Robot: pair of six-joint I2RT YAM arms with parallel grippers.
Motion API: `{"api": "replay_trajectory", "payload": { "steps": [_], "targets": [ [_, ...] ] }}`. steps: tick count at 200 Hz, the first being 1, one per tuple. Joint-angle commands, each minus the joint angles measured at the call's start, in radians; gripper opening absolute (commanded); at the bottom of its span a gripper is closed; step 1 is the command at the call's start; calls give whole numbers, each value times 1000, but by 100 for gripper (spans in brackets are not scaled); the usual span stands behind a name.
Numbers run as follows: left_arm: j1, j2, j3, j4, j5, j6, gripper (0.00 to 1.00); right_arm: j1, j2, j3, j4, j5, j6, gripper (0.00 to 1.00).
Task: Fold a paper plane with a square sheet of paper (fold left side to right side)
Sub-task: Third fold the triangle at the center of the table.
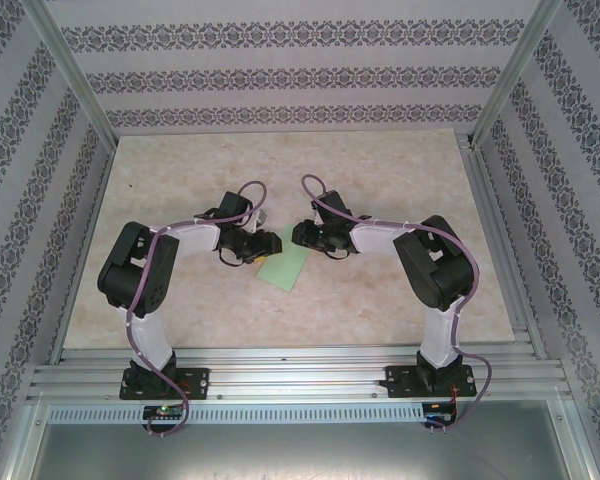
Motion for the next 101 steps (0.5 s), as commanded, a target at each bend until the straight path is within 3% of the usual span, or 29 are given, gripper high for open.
{"api": "replay_trajectory", "payload": {
  "steps": [1,51,83,101],
  "targets": [
    [-5,14,28,79,43,-24,46,-7,5,-7,29,-18,-18,39],
    [-6,-25,14,76,30,-30,27,-8,-34,-13,18,-3,-48,40],
    [-13,-58,-19,88,28,-51,8,-5,-147,-69,18,39,-121,42],
    [-25,-80,-36,89,6,-73,5,16,-239,-122,0,73,-186,46]
  ]
}}
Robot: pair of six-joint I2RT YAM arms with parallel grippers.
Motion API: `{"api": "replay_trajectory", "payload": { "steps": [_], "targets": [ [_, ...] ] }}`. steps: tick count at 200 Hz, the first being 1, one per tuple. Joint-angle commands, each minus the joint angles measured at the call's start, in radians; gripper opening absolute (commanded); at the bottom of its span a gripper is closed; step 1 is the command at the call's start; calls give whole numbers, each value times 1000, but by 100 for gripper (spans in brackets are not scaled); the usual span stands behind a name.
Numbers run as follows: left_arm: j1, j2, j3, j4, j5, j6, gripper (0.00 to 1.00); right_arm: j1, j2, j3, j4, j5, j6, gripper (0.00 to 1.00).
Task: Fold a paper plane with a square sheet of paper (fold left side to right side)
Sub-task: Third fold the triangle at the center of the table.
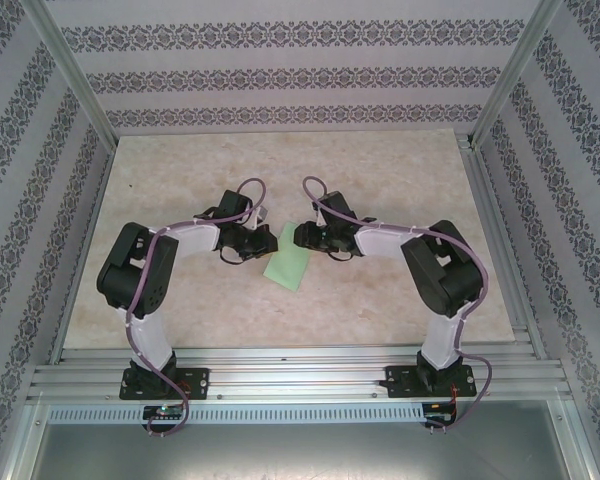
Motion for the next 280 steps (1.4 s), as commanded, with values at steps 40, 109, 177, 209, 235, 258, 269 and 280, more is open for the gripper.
{"api": "replay_trajectory", "payload": {
  "steps": [40,109,177,209,235,258,269,280],
  "targets": [
    [-47,-105,-81,74,-80,-122,1,208,-348,-221,-2,267,-291,56],
    [-69,-107,-75,67,-87,-160,0,579,-252,-213,30,674,-526,64],
    [-69,-103,-68,67,-75,-160,0,642,-17,-41,-22,866,-635,66],
    [-70,-104,-70,64,-80,-156,0,631,-16,-35,-35,899,-608,40],
    [-71,-100,-66,49,-94,-145,1,624,-60,-68,-30,853,-602,24],
    [-70,-95,-64,56,-94,-145,3,623,-102,-106,-18,813,-606,9],
    [-69,-96,-62,57,-93,-143,6,617,-121,-120,-17,795,-606,1],
    [-70,-102,-56,53,-91,-136,9,606,-137,-129,-21,778,-603,0]
  ]
}}
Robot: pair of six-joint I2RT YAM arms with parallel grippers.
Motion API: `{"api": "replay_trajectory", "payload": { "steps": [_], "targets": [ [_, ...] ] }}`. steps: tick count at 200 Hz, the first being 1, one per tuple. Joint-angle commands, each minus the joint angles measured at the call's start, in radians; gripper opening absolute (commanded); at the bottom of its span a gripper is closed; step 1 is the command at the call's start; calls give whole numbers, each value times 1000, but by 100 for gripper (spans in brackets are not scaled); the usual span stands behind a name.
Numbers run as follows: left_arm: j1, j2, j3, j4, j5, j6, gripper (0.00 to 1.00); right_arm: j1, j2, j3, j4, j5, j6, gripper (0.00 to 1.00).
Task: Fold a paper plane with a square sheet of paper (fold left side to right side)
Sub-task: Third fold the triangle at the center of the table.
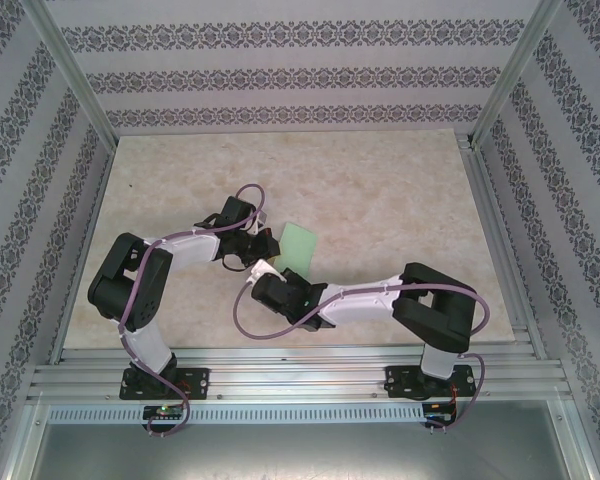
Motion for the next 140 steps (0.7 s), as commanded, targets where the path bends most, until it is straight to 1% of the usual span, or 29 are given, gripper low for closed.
{"api": "replay_trajectory", "payload": {
  "steps": [1,7,11,18,23,35,52,71,90,106,118,140],
  "targets": [
    [-12,-17,20,11,-10,17,10,-25,-62,-30,2,-48,3,0],
    [-12,-22,24,3,-12,28,13,-31,-73,-35,0,-66,4,0],
    [-13,-28,30,-7,-16,35,18,-36,-80,-39,0,-78,6,0],
    [-12,-38,40,-28,-26,52,28,-43,-92,-47,0,-102,9,0],
    [-11,-48,49,-48,-37,68,33,-50,-101,-52,0,-118,11,0],
    [-8,-73,76,-107,-68,108,40,-65,-119,-63,-6,-166,15,0],
    [4,-116,103,-170,-105,150,45,-87,-147,-85,-4,-231,25,0],
    [11,-146,119,-189,-110,175,45,-117,-167,-110,4,-310,44,0],
    [9,-128,138,-153,-50,182,43,-141,-179,-133,18,-367,62,0],
    [-1,-77,170,-131,-10,184,39,-158,-182,-152,36,-402,71,0],
    [-19,-27,209,-121,3,193,38,-169,-181,-163,48,-418,79,0],
    [-52,101,310,-130,40,210,35,-192,-176,-187,78,-451,91,0]
  ]
}}
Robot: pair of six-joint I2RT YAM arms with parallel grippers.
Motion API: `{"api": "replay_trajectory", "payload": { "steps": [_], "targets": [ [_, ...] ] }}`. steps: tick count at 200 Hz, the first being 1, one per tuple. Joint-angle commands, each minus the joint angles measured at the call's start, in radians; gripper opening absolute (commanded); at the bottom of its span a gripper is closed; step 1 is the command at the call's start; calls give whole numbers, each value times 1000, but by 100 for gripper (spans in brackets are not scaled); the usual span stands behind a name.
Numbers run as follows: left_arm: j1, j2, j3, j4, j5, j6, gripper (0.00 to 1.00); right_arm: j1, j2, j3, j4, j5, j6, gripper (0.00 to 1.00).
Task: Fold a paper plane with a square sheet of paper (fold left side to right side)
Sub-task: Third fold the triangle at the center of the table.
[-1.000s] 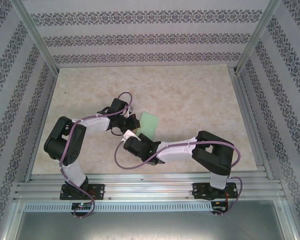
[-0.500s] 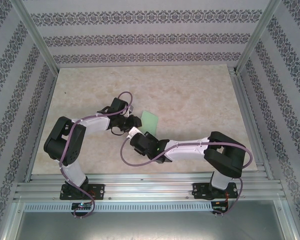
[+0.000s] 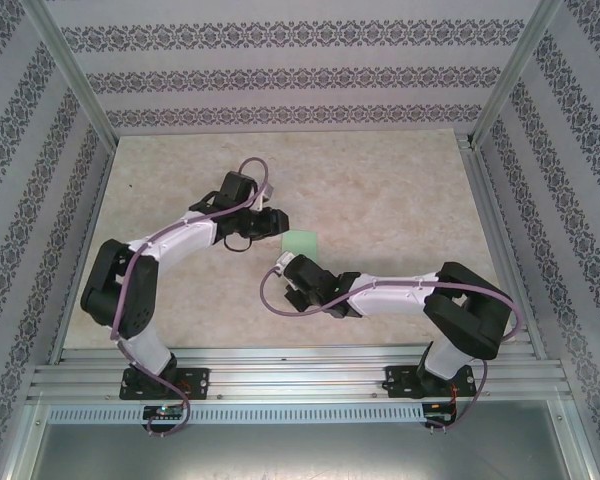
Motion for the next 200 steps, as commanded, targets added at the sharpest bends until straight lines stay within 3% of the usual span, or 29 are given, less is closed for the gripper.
{"api": "replay_trajectory", "payload": {
  "steps": [1,63,200],
  "targets": [
    [-45,139,105,1,65,52,35,-25,-20,-30,68,-84,38,0],
    [-94,401,291,-73,47,91,29,-89,-14,-63,110,-192,72,0],
    [-121,464,289,-99,2,117,25,-380,84,-46,179,-618,261,0]
  ]
}}
